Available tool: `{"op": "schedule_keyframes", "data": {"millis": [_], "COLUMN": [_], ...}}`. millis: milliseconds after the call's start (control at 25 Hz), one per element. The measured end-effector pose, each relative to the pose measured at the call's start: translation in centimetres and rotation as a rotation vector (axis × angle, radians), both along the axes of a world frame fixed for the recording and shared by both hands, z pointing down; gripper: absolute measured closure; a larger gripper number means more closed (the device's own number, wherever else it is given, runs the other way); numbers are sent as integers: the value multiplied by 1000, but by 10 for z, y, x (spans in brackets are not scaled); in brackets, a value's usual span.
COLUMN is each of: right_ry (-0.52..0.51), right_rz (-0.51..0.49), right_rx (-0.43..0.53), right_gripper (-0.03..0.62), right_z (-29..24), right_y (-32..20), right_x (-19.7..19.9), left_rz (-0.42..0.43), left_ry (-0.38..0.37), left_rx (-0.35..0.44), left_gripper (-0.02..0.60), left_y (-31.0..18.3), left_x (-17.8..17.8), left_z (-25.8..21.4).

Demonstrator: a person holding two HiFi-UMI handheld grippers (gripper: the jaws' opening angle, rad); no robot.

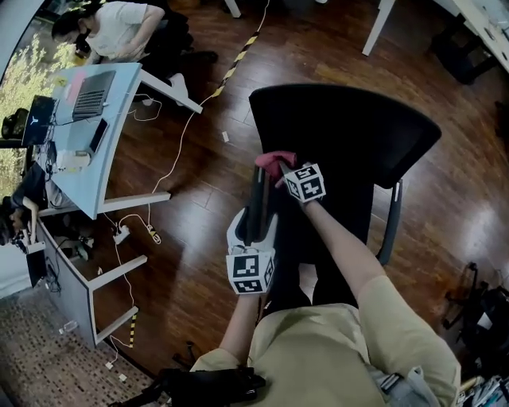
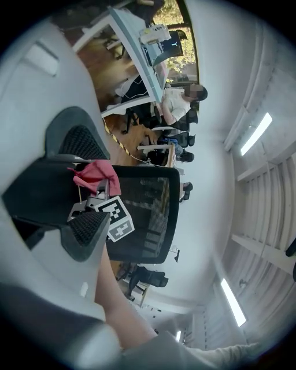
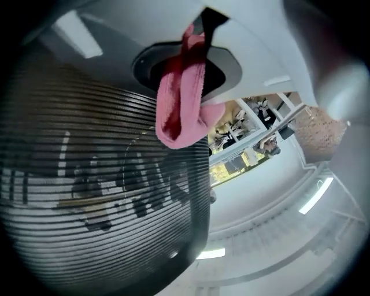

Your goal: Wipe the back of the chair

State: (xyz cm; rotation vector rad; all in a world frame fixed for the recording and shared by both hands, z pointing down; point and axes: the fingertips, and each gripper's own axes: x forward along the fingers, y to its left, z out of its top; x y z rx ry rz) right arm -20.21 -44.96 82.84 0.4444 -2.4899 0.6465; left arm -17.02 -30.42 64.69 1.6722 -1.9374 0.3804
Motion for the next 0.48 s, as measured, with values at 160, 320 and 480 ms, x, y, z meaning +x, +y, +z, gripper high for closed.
{"op": "schedule_keyframes", "data": {"millis": [160,320,480], "right_ry": [90,243,304], "right_rz": [136,349,507], "right_rx": [21,64,30], "right_gripper": [571,571,571], "right_z": [8,8,6], "right_y": [-35,-89,-101], "right_x": [78,229,345], "left_rz": [22,68,145], "left_ry": [18,34,44], "left_rx": [-5,15,47], "left_gripper": [324,324,322], "left_y": [-2,-21,-44], "left_x": [1,12,38], "left_z": [6,8,6]}}
